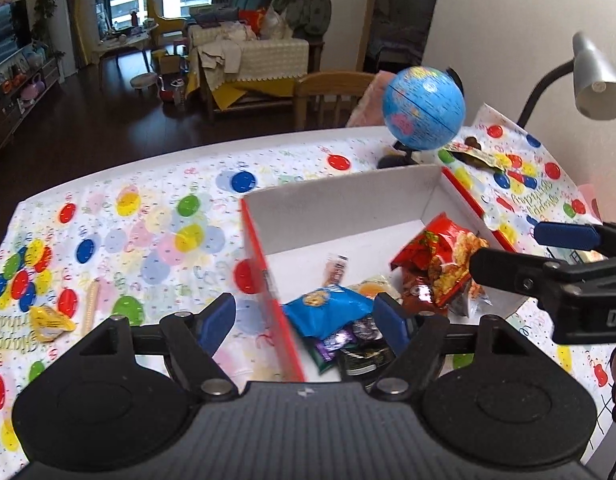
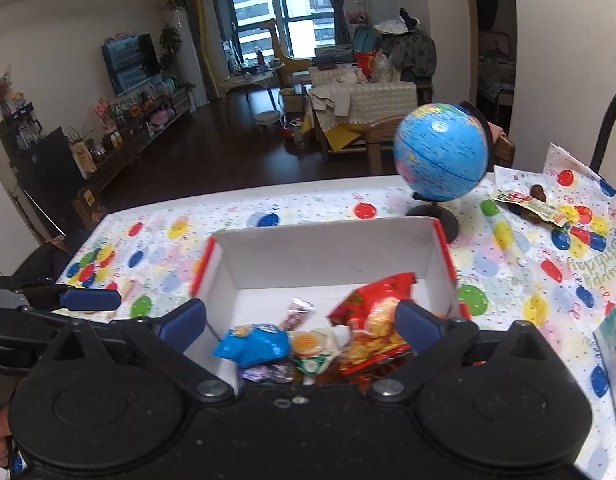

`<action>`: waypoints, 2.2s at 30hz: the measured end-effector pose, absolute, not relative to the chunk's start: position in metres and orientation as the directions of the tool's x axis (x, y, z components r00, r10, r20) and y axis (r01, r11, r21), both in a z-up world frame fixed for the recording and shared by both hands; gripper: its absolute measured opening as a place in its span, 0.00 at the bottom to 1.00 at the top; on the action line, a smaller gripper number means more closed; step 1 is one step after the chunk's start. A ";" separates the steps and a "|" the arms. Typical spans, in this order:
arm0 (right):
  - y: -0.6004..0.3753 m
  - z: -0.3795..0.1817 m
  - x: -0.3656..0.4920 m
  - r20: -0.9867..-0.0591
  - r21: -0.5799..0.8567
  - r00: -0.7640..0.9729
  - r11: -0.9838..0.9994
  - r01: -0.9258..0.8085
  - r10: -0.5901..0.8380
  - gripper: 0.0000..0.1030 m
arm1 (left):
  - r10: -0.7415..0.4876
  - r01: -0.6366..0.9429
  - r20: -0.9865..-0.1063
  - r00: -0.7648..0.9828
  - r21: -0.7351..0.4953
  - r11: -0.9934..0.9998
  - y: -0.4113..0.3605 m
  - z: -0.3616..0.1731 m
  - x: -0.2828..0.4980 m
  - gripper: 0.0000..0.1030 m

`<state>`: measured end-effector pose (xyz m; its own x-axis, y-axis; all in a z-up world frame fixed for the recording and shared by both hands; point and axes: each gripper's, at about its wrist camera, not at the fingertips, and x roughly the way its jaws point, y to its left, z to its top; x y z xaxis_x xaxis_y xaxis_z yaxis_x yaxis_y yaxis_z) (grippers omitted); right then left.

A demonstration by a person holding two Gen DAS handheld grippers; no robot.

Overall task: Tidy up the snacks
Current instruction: 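Withdraw both tools from the box toward the yellow packet and sausage stick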

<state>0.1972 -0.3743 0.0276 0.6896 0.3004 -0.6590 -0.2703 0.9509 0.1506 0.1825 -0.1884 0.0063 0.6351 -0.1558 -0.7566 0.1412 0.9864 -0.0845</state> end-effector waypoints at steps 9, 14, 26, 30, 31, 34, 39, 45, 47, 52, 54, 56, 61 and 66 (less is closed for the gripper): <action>-0.319 0.031 0.185 -0.650 0.203 0.656 0.920 -0.335 0.382 1.00 | -0.146 0.085 -0.747 0.649 -0.119 0.989 -0.128 0.010 0.165 0.75; -0.283 0.030 0.183 -0.657 0.201 0.640 0.911 -0.361 0.398 1.00 | -0.135 0.060 -0.736 0.663 -0.127 0.990 -0.093 0.011 0.155 0.75; -0.200 0.020 0.187 -0.683 0.188 0.604 0.898 -0.399 0.411 0.99 | -0.084 -0.021 -0.744 0.663 -0.131 0.991 -0.008 0.001 0.147 0.75; -0.174 0.013 0.194 -0.704 0.177 0.588 0.900 -0.399 0.399 0.98 | -0.070 -0.053 -0.751 0.657 -0.139 0.989 0.020 -0.009 0.148 0.75; -0.167 0.011 0.197 -0.710 0.173 0.583 0.900 -0.400 0.395 0.98 | -0.067 -0.063 -0.754 0.653 -0.142 0.988 0.026 -0.012 0.149 0.75; -0.149 0.004 0.204 -0.725 0.157 0.572 0.901 -0.405 0.383 0.98 | -0.045 -0.099 -0.764 0.643 -0.142 0.985 0.045 -0.022 0.153 0.75; -0.123 -0.009 0.225 -0.756 0.156 0.542 0.906 -0.393 0.366 0.93 | -0.013 -0.142 -0.778 0.628 -0.131 0.981 0.068 -0.038 0.164 0.75; -0.099 -0.030 0.255 -0.788 0.158 0.513 0.917 -0.366 0.341 0.86 | 0.013 -0.192 -0.804 0.595 -0.126 0.973 0.089 -0.063 0.183 0.75; -0.092 -0.039 0.264 -0.800 0.158 0.500 0.920 -0.359 0.332 0.84 | 0.016 -0.200 -0.812 0.584 -0.125 0.972 0.093 -0.072 0.189 0.75; -0.077 -0.062 0.290 -0.835 0.165 0.456 0.930 -0.329 0.309 0.77 | 0.021 -0.207 -0.824 0.566 -0.117 0.971 0.099 -0.090 0.205 0.75; -0.072 -0.071 0.298 -0.846 0.165 0.439 0.931 -0.324 0.303 0.75 | 0.021 -0.206 -0.831 0.557 -0.114 0.972 0.100 -0.096 0.211 0.75; -0.065 -0.079 0.305 -0.853 0.162 0.426 0.930 -0.330 0.300 0.73 | 0.016 -0.201 -0.836 0.549 -0.113 0.973 0.102 -0.102 0.217 0.75; -0.048 -0.099 0.320 -0.872 0.146 0.398 0.927 -0.344 0.285 0.67 | 0.013 -0.196 -0.840 0.542 -0.111 0.974 0.103 -0.115 0.230 0.75; -0.035 -0.113 0.330 -0.883 0.137 0.376 0.921 -0.365 0.281 0.57 | 0.010 -0.195 -0.840 0.542 -0.114 0.974 0.103 -0.125 0.238 0.75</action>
<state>0.3299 -0.0350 -0.1129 0.3759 0.2807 -0.8831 -0.3649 0.9208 0.1374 0.2380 0.1028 -0.1253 0.5418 0.0101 -0.8405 -0.1952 0.9741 -0.1141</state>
